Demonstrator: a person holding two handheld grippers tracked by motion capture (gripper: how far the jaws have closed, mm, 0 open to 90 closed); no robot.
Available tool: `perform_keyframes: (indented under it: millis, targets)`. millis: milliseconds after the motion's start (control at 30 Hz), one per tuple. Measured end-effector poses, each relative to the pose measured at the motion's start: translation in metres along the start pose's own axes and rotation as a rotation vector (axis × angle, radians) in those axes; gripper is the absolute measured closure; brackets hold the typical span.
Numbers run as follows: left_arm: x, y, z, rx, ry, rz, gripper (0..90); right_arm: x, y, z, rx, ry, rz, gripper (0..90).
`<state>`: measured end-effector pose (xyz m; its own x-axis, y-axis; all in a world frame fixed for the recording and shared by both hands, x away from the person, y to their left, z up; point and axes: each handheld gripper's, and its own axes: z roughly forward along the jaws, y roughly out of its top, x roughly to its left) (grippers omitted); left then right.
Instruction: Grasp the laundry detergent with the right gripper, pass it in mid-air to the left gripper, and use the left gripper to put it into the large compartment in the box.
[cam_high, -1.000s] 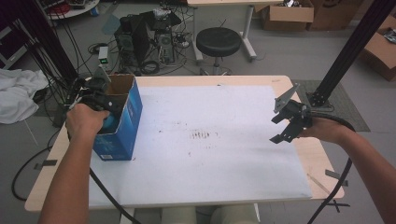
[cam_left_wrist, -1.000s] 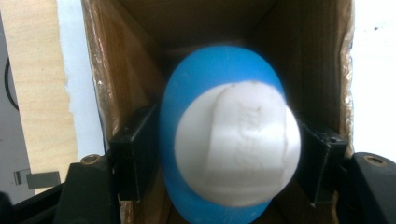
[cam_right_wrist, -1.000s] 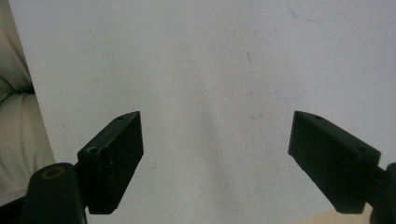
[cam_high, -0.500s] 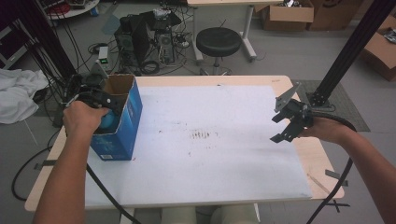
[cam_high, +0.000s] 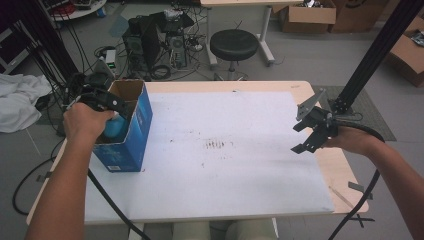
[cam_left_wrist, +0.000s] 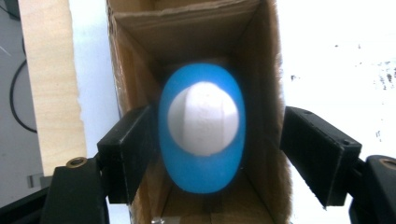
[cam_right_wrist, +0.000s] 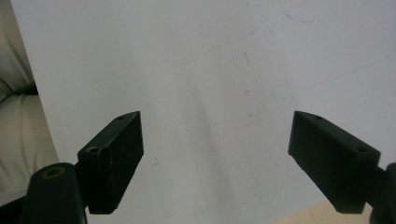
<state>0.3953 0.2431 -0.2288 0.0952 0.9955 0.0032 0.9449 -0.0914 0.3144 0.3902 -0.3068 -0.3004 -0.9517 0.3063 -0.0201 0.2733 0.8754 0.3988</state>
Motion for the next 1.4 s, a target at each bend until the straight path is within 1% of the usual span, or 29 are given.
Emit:
perform_keyframes:
  millis: [100,167,233,333,500,633,800,1100,1400]
  targets:
    - [-0.004,0.001,-0.008,-0.020,-0.021,0.012,26.6,0.001,0.001,-0.001,-0.002,-0.001,0.001,17.8]
    - [-0.007,0.003,-0.013,-0.027,-0.025,0.028,26.4,0.002,0.001,-0.001,-0.002,-0.001,0.003,17.9]
    - [-0.011,0.004,-0.016,-0.034,-0.036,0.034,25.8,0.002,0.001,-0.002,-0.003,-0.002,-0.002,17.9]
    - [-0.015,0.005,-0.023,-0.042,-0.039,0.049,24.7,0.003,0.000,-0.002,-0.001,-0.002,0.000,17.8]
    - [-0.025,0.008,-0.032,-0.051,-0.046,0.089,23.6,0.004,-0.001,-0.004,-0.007,-0.006,0.001,17.8]
    - [-0.035,0.012,-0.036,-0.048,-0.049,0.120,21.8,0.004,-0.001,-0.005,-0.006,-0.008,0.001,17.8]
    - [-0.049,0.016,-0.039,-0.058,-0.060,0.157,21.5,0.004,-0.001,-0.006,-0.007,-0.010,0.002,17.8]
    - [-0.077,0.024,-0.046,-0.075,-0.094,0.263,19.9,0.004,0.000,-0.006,-0.006,-0.013,0.005,17.7]
    - [-0.104,0.031,-0.042,-0.098,-0.135,0.378,19.0,0.004,0.001,-0.007,-0.016,-0.014,0.009,17.5]
